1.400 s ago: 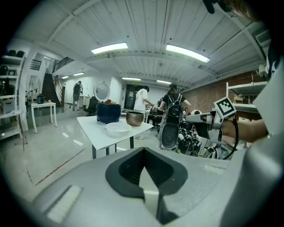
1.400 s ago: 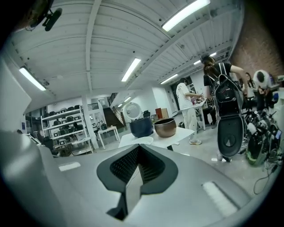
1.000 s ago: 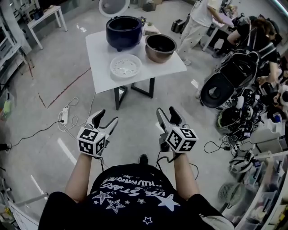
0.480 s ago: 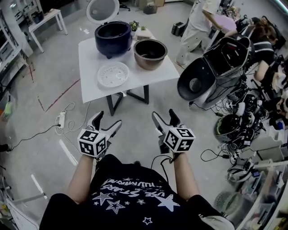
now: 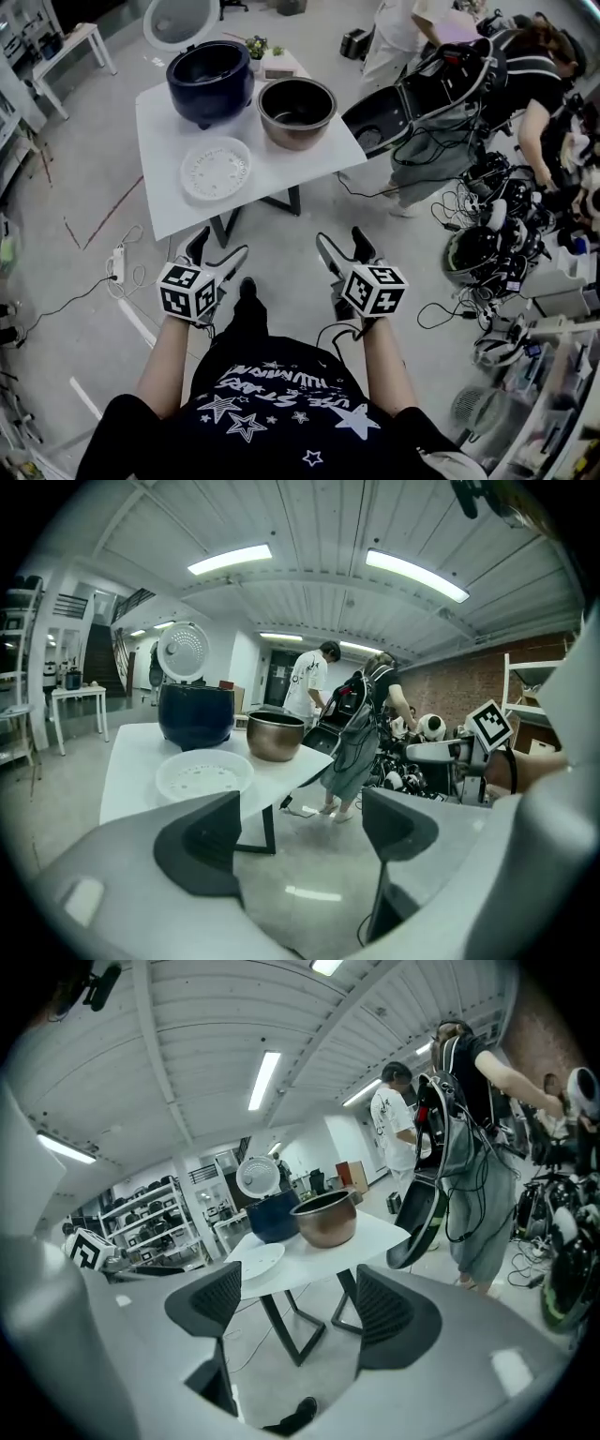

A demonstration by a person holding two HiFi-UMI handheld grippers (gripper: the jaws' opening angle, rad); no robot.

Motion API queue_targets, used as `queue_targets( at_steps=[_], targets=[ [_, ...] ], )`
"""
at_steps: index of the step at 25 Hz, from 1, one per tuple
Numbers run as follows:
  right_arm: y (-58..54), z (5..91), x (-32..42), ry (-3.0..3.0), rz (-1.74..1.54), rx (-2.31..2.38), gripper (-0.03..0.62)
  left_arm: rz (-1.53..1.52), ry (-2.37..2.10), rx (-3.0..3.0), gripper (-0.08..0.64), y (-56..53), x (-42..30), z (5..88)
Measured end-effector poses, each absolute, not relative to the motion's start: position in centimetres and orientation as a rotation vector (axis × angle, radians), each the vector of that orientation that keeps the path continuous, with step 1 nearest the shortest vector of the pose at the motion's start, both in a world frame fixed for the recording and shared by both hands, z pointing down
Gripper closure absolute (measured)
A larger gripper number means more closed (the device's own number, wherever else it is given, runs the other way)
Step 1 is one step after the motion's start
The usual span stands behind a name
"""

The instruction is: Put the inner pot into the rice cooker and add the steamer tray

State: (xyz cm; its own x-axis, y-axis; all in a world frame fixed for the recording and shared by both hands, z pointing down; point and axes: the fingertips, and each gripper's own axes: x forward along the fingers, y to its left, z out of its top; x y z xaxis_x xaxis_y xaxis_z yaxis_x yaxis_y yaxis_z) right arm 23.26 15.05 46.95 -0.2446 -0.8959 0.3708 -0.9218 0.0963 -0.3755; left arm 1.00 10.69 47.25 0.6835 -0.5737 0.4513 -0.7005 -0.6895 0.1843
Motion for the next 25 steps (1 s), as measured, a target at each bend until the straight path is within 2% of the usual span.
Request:
queue_targets(
  at_steps=[8,25],
  targets=[
    [4.0,45.4,23.6,-2.211,0.804,1.98,0.198,0.507,-0.888,2.626,0.161,-1.8,2.4,46.0],
    [-9.8,45.2,26.8,-2.108,0.801,2.066,0.198,0.462,-0.718,2.64,0.161,-14.6,5.4,46.6]
  ],
)
